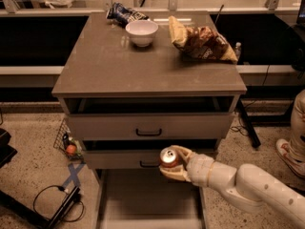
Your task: Place coke can into bottom drawer
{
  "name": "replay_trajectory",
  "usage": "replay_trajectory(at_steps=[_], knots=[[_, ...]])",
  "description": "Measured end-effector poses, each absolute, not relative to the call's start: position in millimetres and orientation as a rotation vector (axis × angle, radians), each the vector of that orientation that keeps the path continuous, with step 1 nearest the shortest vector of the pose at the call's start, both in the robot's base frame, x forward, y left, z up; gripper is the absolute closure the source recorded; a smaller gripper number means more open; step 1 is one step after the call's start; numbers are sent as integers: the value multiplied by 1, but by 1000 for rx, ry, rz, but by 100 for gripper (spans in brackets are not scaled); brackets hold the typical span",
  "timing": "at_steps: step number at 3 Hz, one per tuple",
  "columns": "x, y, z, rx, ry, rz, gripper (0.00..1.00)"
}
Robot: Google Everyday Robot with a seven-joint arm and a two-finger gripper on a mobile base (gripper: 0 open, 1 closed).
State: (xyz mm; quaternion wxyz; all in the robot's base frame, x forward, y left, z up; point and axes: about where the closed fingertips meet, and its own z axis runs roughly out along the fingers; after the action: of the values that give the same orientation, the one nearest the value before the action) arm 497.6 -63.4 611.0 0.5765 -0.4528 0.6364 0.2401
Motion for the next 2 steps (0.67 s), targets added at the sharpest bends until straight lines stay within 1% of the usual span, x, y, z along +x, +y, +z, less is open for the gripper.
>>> replay_trajectory(at_steps=[1, 2], knots=[[499, -56, 599, -1061, 1492, 563, 100], [488, -57, 547, -1077, 1465, 582, 100]])
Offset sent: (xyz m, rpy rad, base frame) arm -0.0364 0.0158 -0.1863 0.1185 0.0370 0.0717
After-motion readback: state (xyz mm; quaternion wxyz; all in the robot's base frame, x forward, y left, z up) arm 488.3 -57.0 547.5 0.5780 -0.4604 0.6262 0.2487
